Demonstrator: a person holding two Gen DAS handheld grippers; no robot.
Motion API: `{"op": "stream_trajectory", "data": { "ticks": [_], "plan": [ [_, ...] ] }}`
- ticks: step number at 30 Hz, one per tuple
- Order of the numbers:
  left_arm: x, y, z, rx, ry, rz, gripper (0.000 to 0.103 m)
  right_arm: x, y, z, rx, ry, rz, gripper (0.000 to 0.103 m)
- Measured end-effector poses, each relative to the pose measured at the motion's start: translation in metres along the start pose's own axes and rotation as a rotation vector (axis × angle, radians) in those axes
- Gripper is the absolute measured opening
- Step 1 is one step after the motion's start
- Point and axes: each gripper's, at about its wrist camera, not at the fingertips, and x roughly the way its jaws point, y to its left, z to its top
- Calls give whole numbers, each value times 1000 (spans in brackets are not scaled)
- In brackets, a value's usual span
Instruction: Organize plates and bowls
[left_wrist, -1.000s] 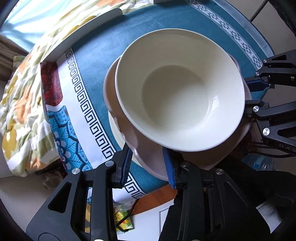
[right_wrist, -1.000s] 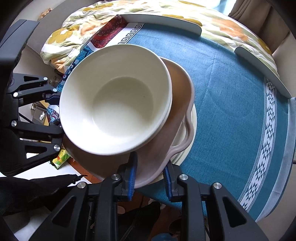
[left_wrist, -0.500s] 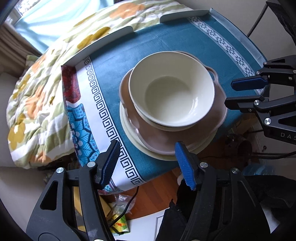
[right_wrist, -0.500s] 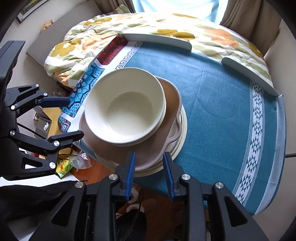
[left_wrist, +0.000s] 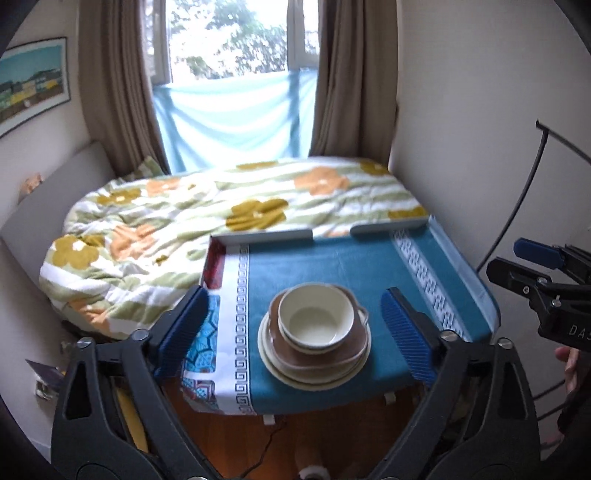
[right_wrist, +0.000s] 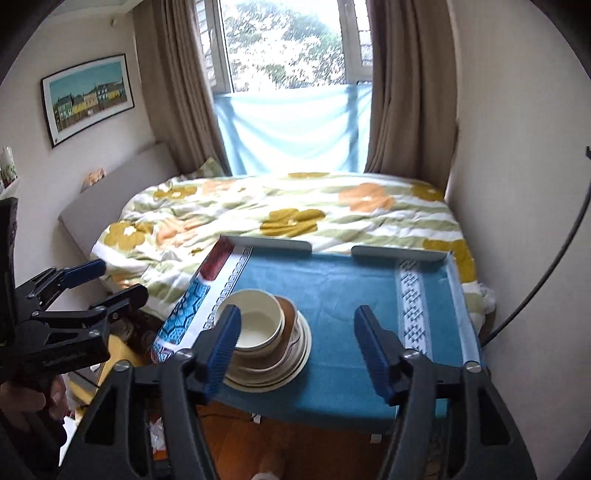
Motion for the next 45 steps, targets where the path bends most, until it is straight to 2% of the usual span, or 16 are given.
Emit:
{"op": "stream_trajectory", "data": {
  "ticks": [1, 3, 7, 10, 20, 45],
  "plan": [
    [-13, -2, 2, -7, -52, 8, 103, -11, -2, 1, 4, -31, -26, 79],
    [-34, -7, 4, -12, -124, 18, 103, -29, -6, 1, 17, -92, -67, 90],
    [-56, -16, 4, -35, -171, 46, 103, -49, -15, 1, 27, -178, -139, 102],
    [-66, -23, 1, -35, -196, 64, 103, -55, -19, -2, 31, -206, -152, 102],
    [-69, -32, -3, -20, -205, 84, 103, -65, -18, -7, 43, -235, -171, 102],
    [-71, -39, -1, -17, -218, 109, 103, -65, -22, -7, 44, -230, -180, 102]
  ]
}}
